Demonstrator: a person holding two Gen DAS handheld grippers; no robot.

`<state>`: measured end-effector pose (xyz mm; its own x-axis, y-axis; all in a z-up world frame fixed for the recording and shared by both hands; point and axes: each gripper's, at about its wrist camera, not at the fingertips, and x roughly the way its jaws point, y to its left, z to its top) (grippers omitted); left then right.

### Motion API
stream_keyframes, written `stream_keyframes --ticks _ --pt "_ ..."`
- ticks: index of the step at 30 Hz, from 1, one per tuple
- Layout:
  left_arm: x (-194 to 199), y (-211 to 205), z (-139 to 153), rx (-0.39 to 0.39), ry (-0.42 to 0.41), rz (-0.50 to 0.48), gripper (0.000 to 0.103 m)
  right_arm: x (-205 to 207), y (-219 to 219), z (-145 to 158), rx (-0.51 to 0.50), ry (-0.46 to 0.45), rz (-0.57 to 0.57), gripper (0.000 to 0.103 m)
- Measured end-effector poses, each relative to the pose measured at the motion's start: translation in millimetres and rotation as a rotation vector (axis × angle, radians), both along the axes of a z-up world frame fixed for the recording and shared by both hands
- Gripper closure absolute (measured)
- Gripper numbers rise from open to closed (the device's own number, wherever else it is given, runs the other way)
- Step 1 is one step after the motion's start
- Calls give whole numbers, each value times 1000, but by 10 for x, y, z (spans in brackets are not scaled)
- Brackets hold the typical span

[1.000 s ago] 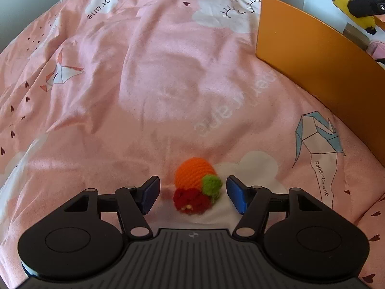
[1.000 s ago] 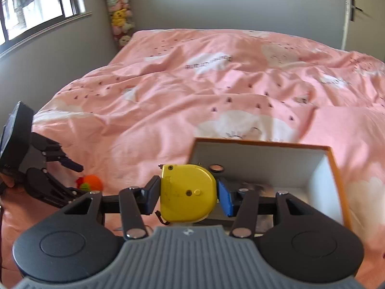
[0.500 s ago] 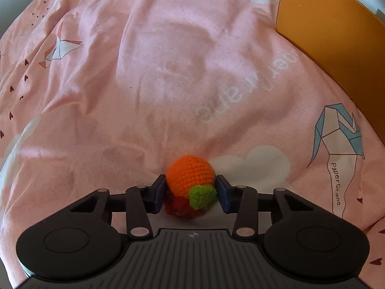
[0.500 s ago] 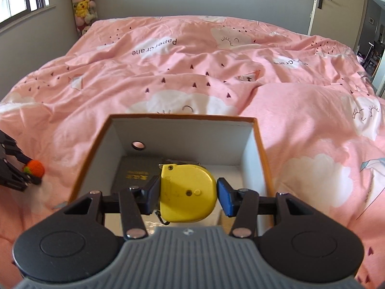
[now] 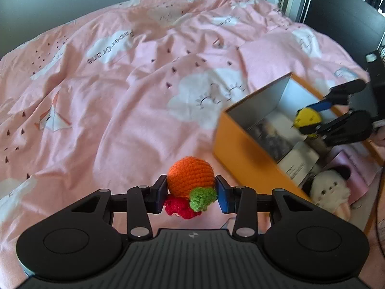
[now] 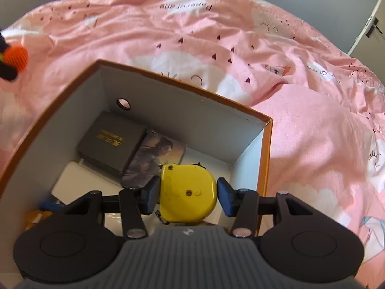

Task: Organize objects
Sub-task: 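Lower the tape measure into the box and open the right gripper, then lower the crocheted fruit into the box and open the left gripper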

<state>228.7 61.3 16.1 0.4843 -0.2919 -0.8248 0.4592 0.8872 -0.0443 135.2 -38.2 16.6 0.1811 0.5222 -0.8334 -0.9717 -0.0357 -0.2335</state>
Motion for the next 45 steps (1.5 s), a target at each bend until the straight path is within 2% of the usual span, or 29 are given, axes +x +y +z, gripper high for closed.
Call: stream_keyframes --ticks 2,6,9,12,17,21,28,32,36,39,45 --pt "40 -196 31 -30 -14 -36 55 21 93 -47 -49 -20 40 50" --pt "21 -529 92 -41 -41 -108 55 0 229 -83 -121 -55 85 50" --pt "26 -747 95 -40 -47 -152 55 -59 314 -135 -170 -139 107 50" --pt "50 -901 45 -31 -43 -175 55 -83 384 -186 -223 -164 118 50" --pt "81 -1051 -35 -32 -23 -193 55 -100 499 -223 -275 -165 75 50" --pt "117 -1109 -96 -36 -7 -190 55 -129 521 -279 -308 -212 93 50" --pt "151 -1144 -144 -28 14 -181 55 -31 482 -109 -320 -131 82 51" --pt "182 -1178 -167 -39 31 -171 55 92 378 163 -211 -70 30 60" --pt "206 -1288 -188 -47 31 -186 55 211 149 490 -24 -28 -37 61" --pt "251 -1437 -239 -41 29 -196 55 302 -76 666 107 3 -129 61" --pt "439 -1751 -425 -44 55 -153 55 535 -406 749 317 65 -332 63"
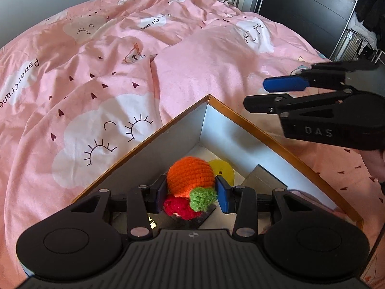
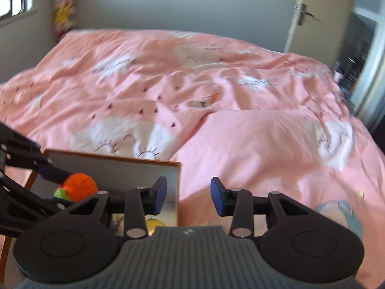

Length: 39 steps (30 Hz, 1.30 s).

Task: Organize objects
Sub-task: 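Lower the crocheted fruit into the box and open the left gripper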

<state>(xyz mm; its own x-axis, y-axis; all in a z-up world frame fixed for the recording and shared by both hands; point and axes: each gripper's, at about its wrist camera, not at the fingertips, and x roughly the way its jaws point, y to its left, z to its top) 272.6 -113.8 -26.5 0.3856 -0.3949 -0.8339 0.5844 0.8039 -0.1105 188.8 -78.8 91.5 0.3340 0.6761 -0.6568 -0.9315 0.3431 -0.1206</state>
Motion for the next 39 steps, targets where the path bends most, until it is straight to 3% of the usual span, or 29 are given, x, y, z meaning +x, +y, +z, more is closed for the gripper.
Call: stream_keyframes --ticks 8,18,23,30,39 --pt "260 -356 -353 46 39 10 55 163 -55 -281 85 139 -80 68" --pt "399 -539 -617 102 27 -4 54 272 -130 -396 113 184 -100 67" --pt "366 -556 -617 105 13 -15 46 275 -144 -410 99 185 -100 67" --pt "201 -520 -408 136 -71 -5 44 210 -218 -293 113 172 -89 67" --pt "-246 -334 171 125 -178 69 42 -59 -469 52 163 139 -43 59"
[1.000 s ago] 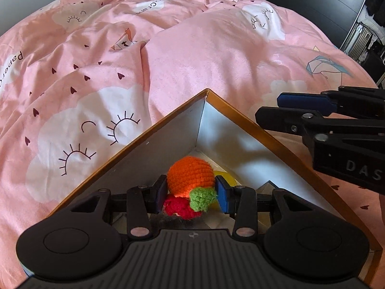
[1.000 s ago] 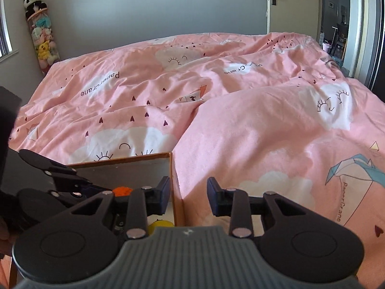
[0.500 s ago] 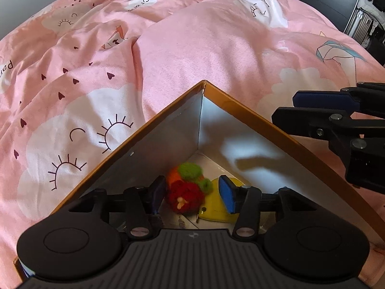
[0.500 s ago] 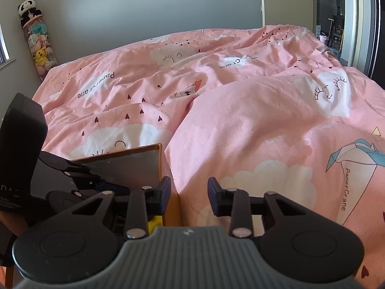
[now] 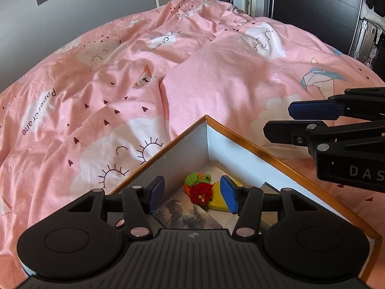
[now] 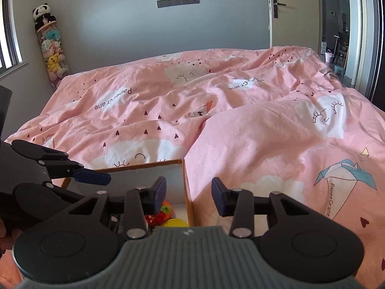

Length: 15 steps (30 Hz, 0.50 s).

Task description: Organize objects

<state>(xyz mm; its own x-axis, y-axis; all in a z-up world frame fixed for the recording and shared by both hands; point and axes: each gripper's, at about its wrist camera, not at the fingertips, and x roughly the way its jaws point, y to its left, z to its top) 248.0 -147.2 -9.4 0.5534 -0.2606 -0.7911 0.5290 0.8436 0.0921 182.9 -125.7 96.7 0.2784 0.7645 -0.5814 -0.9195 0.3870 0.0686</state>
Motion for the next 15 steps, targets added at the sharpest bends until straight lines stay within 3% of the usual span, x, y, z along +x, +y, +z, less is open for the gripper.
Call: stream_keyframes --ticks 7,15 --pt "-517 271 464 -30 -94 89 35 -293 -331 284 46 -33 53 51" --pt "-1390 566 849 -91 -268 294 27 -776 -785 476 134 -75 173 37"
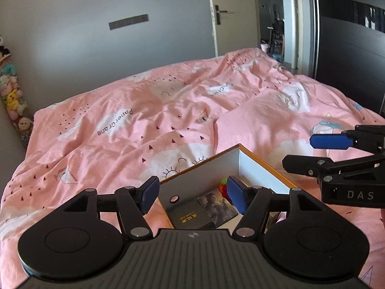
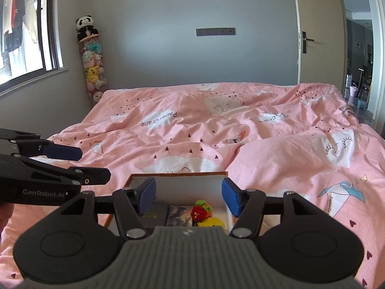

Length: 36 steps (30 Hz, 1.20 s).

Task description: Organize objects

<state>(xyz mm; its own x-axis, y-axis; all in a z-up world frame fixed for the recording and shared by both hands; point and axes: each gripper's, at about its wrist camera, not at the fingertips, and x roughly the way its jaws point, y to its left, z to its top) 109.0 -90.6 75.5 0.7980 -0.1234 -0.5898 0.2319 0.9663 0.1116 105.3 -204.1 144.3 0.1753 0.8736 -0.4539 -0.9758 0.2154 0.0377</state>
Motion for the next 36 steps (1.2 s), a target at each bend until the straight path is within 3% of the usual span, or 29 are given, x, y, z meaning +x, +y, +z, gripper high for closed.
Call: stream_keyframes --ticks 4,8,12,17,23,27,36 --pt "-387 146 -47 -69 -31 108 23 -255 -218 -22 35 -43 48 30" --pt "-659 212 -170 -69 -51 195 23 -468 -418 -93 65 -80 69 23" --pt "-858 302 -213 -102 -82 236 20 -618 -575 -160 109 -102 60 17" --pt "-1012 335 -261 -77 -134 252 17 -708 -662 -269 154 -121 9 13" --pt "-1058 392 -374 -94 -117 253 15 -761 -685 -418 156 -161 -30 7" --pt "-1058 383 -503 -46 -106 273 15 -729 -657 -505 116 -133 -52 6" --pt "-991 430 -829 -102 7 286 14 -646 -573 -774 13 -81 -82 2"
